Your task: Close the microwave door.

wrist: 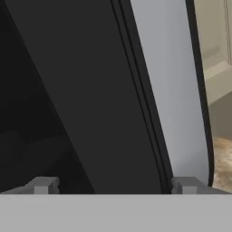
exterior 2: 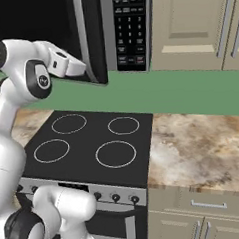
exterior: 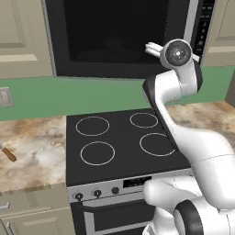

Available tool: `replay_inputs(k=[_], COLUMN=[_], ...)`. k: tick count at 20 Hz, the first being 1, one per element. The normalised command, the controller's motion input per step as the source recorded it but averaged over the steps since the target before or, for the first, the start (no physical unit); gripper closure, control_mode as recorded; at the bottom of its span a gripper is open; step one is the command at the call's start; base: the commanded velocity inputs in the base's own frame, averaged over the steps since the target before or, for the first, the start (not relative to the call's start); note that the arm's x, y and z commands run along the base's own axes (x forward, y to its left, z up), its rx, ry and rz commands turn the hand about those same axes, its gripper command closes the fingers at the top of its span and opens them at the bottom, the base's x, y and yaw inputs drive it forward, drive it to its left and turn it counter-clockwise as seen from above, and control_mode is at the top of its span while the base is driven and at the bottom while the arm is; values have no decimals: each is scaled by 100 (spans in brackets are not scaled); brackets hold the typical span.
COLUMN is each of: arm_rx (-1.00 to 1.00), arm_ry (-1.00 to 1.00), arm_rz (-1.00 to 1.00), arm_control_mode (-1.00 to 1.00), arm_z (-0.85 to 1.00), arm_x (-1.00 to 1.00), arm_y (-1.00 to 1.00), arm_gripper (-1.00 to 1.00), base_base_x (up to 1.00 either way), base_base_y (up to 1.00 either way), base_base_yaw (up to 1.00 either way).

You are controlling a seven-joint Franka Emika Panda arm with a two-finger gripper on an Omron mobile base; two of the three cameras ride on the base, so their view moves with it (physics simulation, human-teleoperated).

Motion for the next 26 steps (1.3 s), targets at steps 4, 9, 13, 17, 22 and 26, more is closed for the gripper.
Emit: replay_inputs(k=[4,9,13,17,22,26], arm_rx=[0,0,0,0,0,0], arm_ry=[1,0,0,0,0,0], arm_rz=[17,14,11,9,8,5], arm_control_mode=[-100,-100,-100,-100,-100,-100], arm_z=[1,3,9,2,0,0], arm_x=[52,45,45,45,46,33], arm_y=[-19,-14,-10,-7,-2,-1], arm_gripper=[-100,-100,-100,-100,-100,-100], base_base_x=[0,0,0,0,0,0], base_base_y=[0,0,0,0,0,0], base_base_yaw=[0,0,0,0,0,0])
